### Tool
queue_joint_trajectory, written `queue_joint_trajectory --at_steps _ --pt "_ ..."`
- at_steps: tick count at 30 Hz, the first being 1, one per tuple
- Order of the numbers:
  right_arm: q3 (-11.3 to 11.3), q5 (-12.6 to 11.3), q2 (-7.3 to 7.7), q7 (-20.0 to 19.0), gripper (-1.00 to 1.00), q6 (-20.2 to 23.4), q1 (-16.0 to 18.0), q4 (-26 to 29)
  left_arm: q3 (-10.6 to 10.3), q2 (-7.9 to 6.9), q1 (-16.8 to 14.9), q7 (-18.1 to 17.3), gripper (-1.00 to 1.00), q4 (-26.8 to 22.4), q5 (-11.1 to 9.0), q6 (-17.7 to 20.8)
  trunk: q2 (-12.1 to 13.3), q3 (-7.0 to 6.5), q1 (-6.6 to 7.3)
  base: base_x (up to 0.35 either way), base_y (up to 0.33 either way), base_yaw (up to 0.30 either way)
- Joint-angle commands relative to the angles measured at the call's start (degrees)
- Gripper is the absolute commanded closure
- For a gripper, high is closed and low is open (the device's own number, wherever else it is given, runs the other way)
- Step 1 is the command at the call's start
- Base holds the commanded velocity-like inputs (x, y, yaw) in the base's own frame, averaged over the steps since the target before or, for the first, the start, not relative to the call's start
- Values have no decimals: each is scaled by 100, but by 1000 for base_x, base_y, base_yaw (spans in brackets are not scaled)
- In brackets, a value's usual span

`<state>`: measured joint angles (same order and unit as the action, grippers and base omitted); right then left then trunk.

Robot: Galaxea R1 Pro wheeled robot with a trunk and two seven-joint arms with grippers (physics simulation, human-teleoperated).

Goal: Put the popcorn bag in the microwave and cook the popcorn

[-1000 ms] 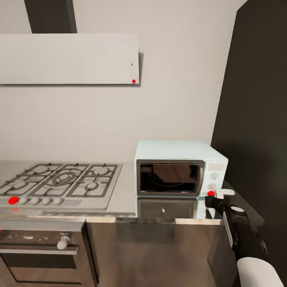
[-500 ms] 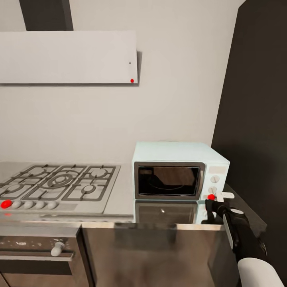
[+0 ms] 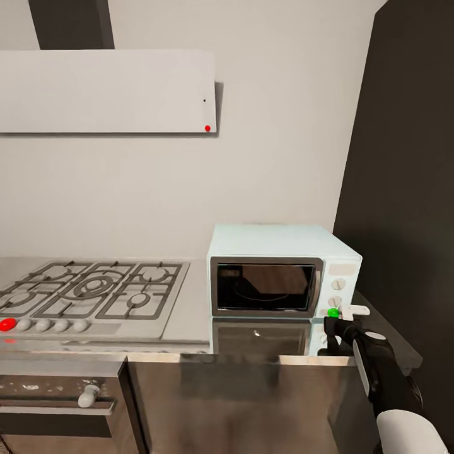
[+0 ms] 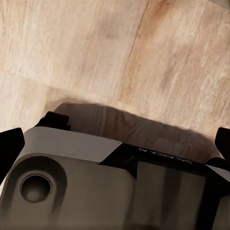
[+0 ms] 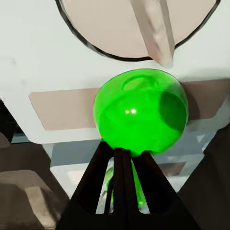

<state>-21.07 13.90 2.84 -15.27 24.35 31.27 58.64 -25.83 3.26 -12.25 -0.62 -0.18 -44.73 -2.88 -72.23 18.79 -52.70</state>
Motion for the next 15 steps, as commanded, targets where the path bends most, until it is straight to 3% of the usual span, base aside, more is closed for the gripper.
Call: queue_joint_trajectory --at_steps 1,12,15 --pt "-29 165 -3 26 100 0 50 -19 -52 10 -5 -8 -100 10 -52 -19 -1 6 -9 -286 0 0" --pt "-29 205 -3 -40 100 56 55 89 -52 25 -2 -8 -100 10 -53 -19 -1 6 -9 -328 0 0" --pt "-21 211 -17 -46 100 192 56 454 -53 26 -3 -8 -100 10 -53 -19 -1 6 -9 -332 0 0"
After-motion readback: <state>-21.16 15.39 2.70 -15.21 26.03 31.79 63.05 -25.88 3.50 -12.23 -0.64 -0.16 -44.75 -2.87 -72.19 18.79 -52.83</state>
